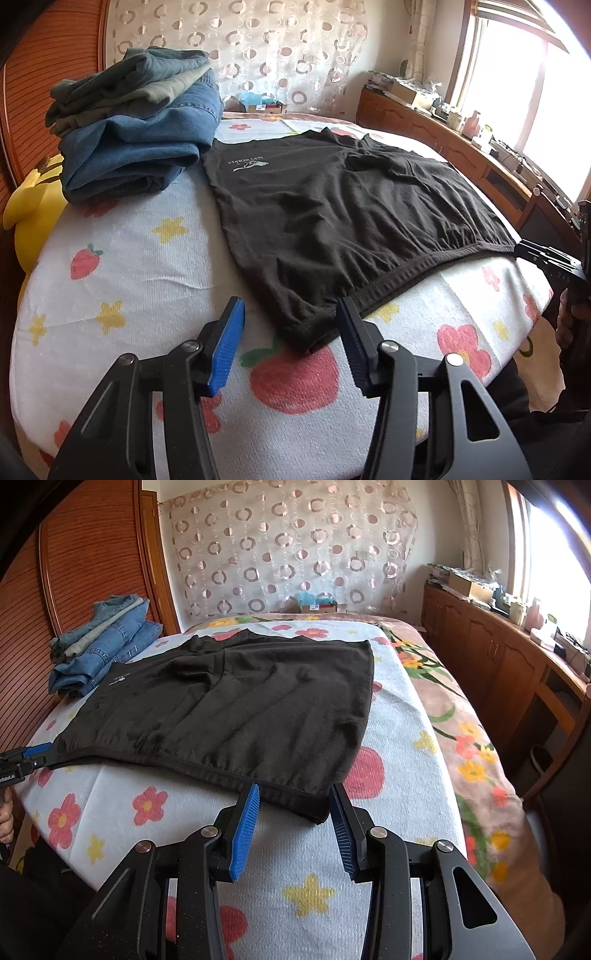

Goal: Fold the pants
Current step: 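Close the left gripper on the shorts hem while the right gripper grasps the hem too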

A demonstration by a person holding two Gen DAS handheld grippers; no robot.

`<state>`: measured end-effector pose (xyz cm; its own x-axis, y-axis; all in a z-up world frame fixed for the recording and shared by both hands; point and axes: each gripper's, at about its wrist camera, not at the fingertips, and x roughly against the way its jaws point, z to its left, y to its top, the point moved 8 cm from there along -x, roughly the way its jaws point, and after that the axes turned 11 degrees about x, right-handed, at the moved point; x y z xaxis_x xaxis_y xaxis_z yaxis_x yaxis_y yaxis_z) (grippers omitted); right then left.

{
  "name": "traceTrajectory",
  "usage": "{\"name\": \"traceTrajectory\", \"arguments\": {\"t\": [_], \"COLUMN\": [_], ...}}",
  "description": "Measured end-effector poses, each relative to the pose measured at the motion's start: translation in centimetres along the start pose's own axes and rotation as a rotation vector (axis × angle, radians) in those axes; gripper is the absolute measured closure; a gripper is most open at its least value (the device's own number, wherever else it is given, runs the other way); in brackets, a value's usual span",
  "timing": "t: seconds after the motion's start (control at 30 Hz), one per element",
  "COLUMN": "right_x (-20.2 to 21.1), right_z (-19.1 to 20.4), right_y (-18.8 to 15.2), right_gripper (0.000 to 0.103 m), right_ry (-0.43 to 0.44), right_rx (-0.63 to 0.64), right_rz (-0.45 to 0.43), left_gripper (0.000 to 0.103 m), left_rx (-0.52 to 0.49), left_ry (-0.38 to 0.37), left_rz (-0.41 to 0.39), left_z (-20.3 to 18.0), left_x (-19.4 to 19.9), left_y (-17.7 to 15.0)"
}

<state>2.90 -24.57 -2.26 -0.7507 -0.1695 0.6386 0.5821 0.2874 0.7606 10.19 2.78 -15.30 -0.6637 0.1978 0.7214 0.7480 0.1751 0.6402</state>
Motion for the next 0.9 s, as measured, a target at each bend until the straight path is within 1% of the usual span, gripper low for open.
{"name": "traceTrajectory", "arguments": {"t": [0.27, 0.37, 0.5, 0.6, 0.67, 0.8, 0.9], "right_x": [-0.5, -0.3, 0.2, 0.5, 0.3, -1.0, -1.7], "right_z": [-0.3, -0.5, -0.4, -0.5, -0.8, -1.1, -1.1], "right_y": [-0.3, -0.3, 0.0, 0.5, 0.5, -0.2, -0.6], "right_gripper": [0.062, 0.062, 0.062, 0.062, 0.062, 0.062, 0.062], "right_ry": [-0.007, 0.003, 0.007, 0.004, -0.005, -0.018, -0.025], "right_rx": [-0.007, -0.023, -0.018, -0.026, -0.032, -0.051, -0.051], "right_rz": [0.012, 0.003, -0.018, -0.043, -0.043, -0.009, 0.011], "left_gripper": [0.050, 0.050, 0.051, 0.064, 0.067, 0.080, 0.086], "left_rx": [-0.023, -0.020, -0.024, -0.022, -0.022, -0.018, -0.019], "left_ry": [0.025, 0.008, 0.010, 0.010, 0.007, -0.007, -0.012], "left_rz": [-0.008, -0.007, -0.009, -0.015, -0.016, -0.017, -0.019], "left_z": [-0.1, -0.3, -0.5, -0.5, -0.5, -0.6, -0.7], "left_x": [-0.1, 0.1, 0.1, 0.2, 0.2, 0.2, 0.3], "left_y": [-0.2, -0.3, -0.4, -0.4, -0.4, -0.5, -0.5]}}
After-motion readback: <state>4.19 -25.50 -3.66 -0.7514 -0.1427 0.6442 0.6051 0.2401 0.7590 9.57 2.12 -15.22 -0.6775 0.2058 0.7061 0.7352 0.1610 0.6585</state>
